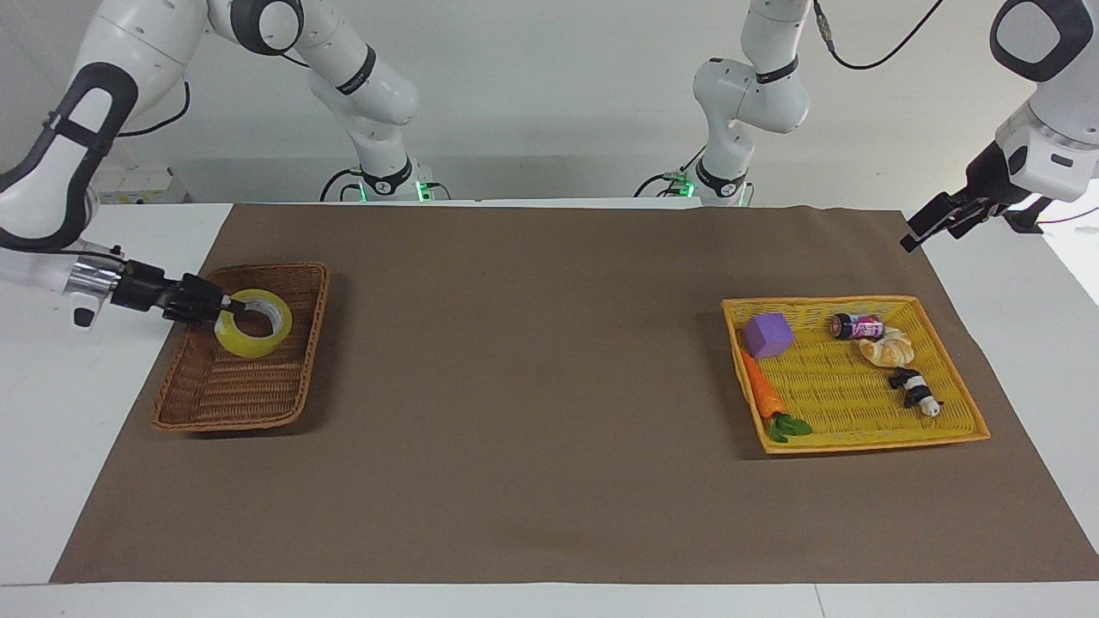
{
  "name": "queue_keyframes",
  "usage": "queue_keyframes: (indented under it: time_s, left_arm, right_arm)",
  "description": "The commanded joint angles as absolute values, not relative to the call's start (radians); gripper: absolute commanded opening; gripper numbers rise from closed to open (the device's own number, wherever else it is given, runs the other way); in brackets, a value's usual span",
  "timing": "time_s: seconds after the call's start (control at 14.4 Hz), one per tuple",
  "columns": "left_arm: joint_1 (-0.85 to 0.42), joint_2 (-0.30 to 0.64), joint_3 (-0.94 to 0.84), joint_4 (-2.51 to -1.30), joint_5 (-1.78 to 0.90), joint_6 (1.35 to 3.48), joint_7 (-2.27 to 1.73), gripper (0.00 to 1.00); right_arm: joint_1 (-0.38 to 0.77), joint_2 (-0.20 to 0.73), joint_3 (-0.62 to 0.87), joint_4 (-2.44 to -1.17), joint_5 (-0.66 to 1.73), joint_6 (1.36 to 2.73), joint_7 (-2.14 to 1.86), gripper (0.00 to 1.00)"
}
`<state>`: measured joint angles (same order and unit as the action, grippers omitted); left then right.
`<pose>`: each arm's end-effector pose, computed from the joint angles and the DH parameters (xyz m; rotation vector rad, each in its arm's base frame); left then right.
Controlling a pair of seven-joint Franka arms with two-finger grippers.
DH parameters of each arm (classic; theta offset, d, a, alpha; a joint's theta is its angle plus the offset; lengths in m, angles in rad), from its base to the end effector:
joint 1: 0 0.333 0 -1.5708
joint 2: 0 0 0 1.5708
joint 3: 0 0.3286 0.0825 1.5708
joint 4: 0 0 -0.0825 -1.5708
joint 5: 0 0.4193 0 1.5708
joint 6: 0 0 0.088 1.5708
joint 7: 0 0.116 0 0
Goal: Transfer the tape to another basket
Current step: 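Lower the tape roll into the brown basket and open the right gripper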
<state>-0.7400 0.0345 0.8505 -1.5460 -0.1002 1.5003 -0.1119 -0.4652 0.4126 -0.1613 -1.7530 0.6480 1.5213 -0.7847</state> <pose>0.5875 0.0452 0.6214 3.0472 0.3356 -0.1051 0.5441 -0.2960 0.3072 -2.3098 0.0412 0.1194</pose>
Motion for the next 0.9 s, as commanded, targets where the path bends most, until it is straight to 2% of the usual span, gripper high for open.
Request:
queue_keyframes:
  time_s: [0.0, 0.07, 0.14, 0.21, 0.35, 0.42, 0.55, 0.69, 0.76, 0.83]
  left_arm:
    - [-0.746, 0.031, 0.856, -1.551, -0.087, 1.52, -0.114, 1.0]
    - [-0.742, 0.029, 0.856, -1.551, -0.087, 1.519, -0.114, 1.0]
    - [-0.73, 0.029, 0.856, -1.551, -0.087, 1.519, -0.114, 1.0]
    - [-0.717, 0.023, 0.854, -1.552, -0.087, 1.508, -0.115, 1.0]
    - [-0.633, 0.017, 0.8, -1.545, -0.09, 1.508, -0.106, 1.0]
    - [-0.564, 0.014, 0.699, -1.542, -0.086, 1.517, -0.107, 1.0]
    - [-0.336, 0.014, 0.431, -1.539, -0.078, 1.522, -0.106, 1.0]
    - [-0.04, 0.008, 0.097, -1.536, -0.043, 1.523, -0.092, 1.0]
    - [0.042, 0.008, -0.023, -1.536, -0.008, 1.523, -0.092, 1.0]
    - [0.058, 0.006, -0.05, -1.537, 0.018, 1.523, -0.091, 1.0]
  right_arm:
    - [-0.463, 0.388, -0.153, -1.795, 0.603, 1.566, -0.848, 0.03]
    - [-0.459, 0.39, -0.153, -1.783, 0.565, 1.568, -0.848, 0.26]
    - [-0.453, 0.388, -0.152, -1.773, 0.552, 1.568, -0.848, 0.79]
    - [-0.448, 0.376, -0.149, -1.772, 0.551, 1.569, -0.839, 1.0]
    - [-0.404, 0.329, -0.146, -1.769, 0.51, 1.606, -0.838, 1.0]
    - [-0.373, 0.298, -0.146, -1.766, 0.453, 1.627, -0.835, 1.0]
    - [-0.292, 0.221, -0.146, -1.764, 0.312, 1.687, -0.813, 1.0]
    - [-0.235, 0.151, -0.144, -1.758, 0.215, 1.69, -0.77, 1.0]
    - [-0.2, 0.126, -0.146, -1.735, 0.187, 1.677, -0.718, 1.0]
    - [-0.172, 0.097, -0.146, -1.72, 0.14, 1.658, -0.651, 1.0]
